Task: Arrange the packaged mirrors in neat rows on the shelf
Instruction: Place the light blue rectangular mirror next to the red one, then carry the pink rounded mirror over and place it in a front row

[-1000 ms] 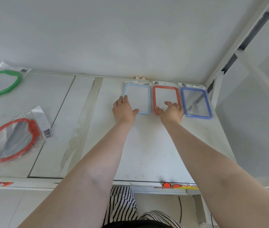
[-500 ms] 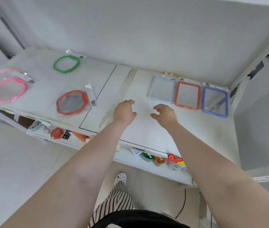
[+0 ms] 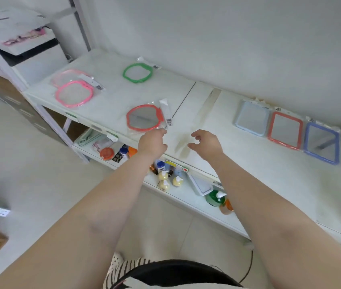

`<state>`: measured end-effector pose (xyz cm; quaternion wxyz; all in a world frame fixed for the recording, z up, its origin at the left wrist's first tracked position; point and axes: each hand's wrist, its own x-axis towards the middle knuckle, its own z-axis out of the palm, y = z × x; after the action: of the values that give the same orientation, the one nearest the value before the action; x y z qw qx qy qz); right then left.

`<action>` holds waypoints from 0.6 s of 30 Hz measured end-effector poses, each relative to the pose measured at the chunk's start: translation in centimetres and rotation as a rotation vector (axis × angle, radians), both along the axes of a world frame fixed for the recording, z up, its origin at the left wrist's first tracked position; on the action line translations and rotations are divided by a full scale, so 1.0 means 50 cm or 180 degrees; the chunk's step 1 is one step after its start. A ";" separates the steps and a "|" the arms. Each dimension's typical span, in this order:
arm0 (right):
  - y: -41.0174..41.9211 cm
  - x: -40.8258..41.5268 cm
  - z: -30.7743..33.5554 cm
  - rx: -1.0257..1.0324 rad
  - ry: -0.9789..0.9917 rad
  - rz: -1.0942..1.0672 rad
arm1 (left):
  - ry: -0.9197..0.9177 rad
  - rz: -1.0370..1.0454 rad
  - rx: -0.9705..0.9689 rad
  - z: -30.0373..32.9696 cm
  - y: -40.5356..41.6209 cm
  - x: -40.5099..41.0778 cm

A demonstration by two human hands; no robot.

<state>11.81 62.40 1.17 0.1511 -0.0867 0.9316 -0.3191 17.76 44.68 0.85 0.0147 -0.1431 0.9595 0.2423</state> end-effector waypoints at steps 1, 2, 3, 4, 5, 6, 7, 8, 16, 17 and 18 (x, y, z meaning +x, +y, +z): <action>-0.039 0.008 0.001 0.0013 0.0018 0.0040 | -0.0004 0.0009 -0.0033 0.000 -0.038 0.011; -0.080 0.018 0.002 0.0021 0.0041 0.0075 | -0.0017 -0.0001 -0.0074 0.001 -0.079 0.023; -0.121 0.028 0.003 0.0022 0.0066 0.0100 | -0.0031 -0.0027 -0.0124 0.005 -0.120 0.034; -0.162 0.038 0.003 0.0026 0.0093 0.0121 | -0.0039 -0.0046 -0.0164 0.007 -0.163 0.045; -0.205 0.048 0.003 0.0038 0.0117 0.0145 | -0.0032 -0.0038 -0.0171 0.009 -0.207 0.057; -0.246 0.057 0.003 0.0061 0.0132 0.0168 | -0.0026 -0.0014 -0.0145 0.011 -0.251 0.066; -0.286 0.065 0.003 0.0086 0.0139 0.0188 | -0.0022 0.0022 -0.0122 0.012 -0.294 0.074; -0.325 0.071 0.003 0.0114 0.0138 0.0204 | -0.0025 0.0064 -0.0106 0.012 -0.336 0.081; -0.560 0.084 0.001 0.0238 0.0185 0.0486 | -0.0007 0.0250 0.0100 0.002 -0.560 0.112; -0.581 0.081 -0.001 0.0264 0.0206 0.0536 | -0.0017 0.0262 0.0090 -0.001 -0.578 0.108; -0.600 0.075 -0.004 0.0292 0.0222 0.0586 | -0.0030 0.0260 0.0078 -0.005 -0.595 0.101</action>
<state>15.54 32.42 0.99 0.1511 -0.1760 0.9379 -0.2578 22.82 14.92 0.60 0.0111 -0.1831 0.9497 0.2537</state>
